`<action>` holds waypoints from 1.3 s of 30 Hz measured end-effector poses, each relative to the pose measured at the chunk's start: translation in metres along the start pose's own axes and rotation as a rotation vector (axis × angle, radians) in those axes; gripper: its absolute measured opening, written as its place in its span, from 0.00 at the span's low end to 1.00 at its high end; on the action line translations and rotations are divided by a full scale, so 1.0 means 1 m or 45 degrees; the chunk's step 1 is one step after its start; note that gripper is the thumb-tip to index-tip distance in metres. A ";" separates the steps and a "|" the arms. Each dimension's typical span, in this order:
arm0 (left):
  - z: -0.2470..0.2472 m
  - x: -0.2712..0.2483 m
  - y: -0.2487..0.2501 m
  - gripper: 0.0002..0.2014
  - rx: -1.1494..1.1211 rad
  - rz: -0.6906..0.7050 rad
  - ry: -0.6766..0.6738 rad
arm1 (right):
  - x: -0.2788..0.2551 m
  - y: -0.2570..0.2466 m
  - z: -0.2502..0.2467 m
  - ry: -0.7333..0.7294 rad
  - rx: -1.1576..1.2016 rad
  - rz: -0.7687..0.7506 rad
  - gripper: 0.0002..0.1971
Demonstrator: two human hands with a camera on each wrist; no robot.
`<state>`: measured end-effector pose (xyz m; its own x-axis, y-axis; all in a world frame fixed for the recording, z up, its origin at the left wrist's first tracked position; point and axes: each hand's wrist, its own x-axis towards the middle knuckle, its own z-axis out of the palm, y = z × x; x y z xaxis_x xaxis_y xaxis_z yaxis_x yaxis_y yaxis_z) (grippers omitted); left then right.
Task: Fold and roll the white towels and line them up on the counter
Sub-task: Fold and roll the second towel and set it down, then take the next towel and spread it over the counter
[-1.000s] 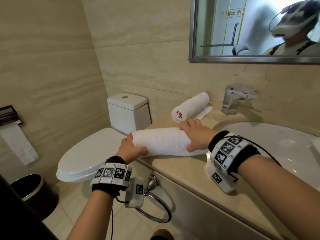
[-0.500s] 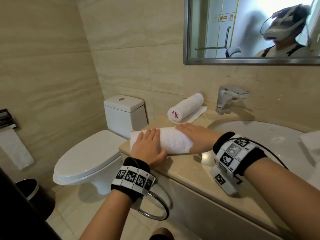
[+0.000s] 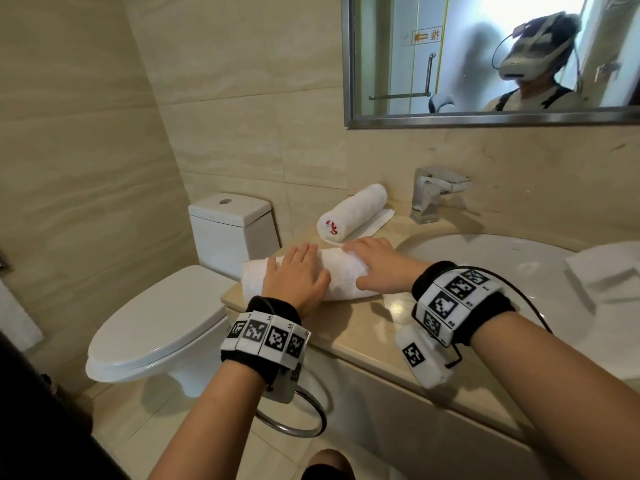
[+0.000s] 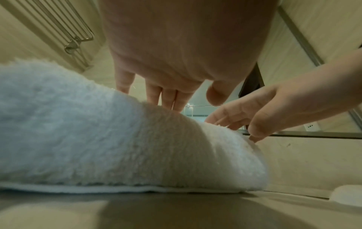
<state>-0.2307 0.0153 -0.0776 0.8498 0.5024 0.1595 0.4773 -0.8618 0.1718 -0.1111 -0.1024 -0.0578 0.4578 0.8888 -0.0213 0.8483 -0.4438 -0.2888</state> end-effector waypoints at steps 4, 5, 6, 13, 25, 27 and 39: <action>0.003 0.003 0.007 0.27 -0.019 0.022 0.036 | -0.004 0.004 -0.003 0.071 0.039 0.004 0.34; 0.004 0.003 0.009 0.27 -0.026 0.031 0.044 | -0.005 0.005 -0.003 0.082 0.048 0.006 0.33; 0.005 0.003 0.010 0.27 -0.034 0.039 0.052 | -0.007 0.007 -0.003 0.084 0.059 0.012 0.33; 0.007 0.006 0.033 0.26 -0.062 0.130 0.123 | -0.023 0.025 -0.008 0.104 0.168 0.064 0.32; -0.002 0.031 0.164 0.20 -0.577 0.401 0.123 | -0.114 0.126 -0.035 0.378 0.322 0.564 0.07; 0.005 0.034 0.196 0.19 -0.759 0.430 0.032 | -0.134 0.153 -0.038 0.425 0.385 0.681 0.08; 0.065 0.088 0.408 0.05 -0.336 0.693 -0.630 | -0.265 0.272 -0.045 1.116 1.471 0.938 0.11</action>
<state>0.0529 -0.2969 -0.0569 0.9796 -0.1291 -0.1542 -0.0513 -0.9018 0.4291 0.0102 -0.4642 -0.0872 0.9975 0.0209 -0.0673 -0.0664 -0.0439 -0.9968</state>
